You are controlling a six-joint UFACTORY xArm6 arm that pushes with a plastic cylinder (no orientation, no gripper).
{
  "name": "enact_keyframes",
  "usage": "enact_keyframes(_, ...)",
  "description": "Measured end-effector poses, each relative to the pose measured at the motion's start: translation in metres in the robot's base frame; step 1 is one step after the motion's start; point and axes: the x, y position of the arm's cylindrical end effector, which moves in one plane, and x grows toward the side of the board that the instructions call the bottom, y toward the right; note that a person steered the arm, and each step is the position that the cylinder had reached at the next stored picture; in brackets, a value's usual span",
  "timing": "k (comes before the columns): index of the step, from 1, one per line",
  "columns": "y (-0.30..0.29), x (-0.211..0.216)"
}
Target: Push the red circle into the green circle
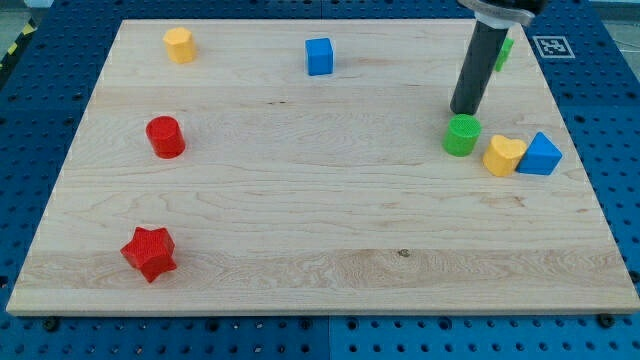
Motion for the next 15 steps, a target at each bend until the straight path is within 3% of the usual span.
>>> enact_keyframes(2,0.000,0.030)
enact_keyframes(4,-0.029,0.021)
enact_keyframes(8,-0.356,-0.012)
enact_keyframes(9,-0.401,0.001)
enact_keyframes(10,-0.409,0.028)
enact_keyframes(12,-0.291,0.034)
enact_keyframes(13,-0.266,0.034)
enact_keyframes(14,-0.309,0.034)
enact_keyframes(15,-0.313,0.051)
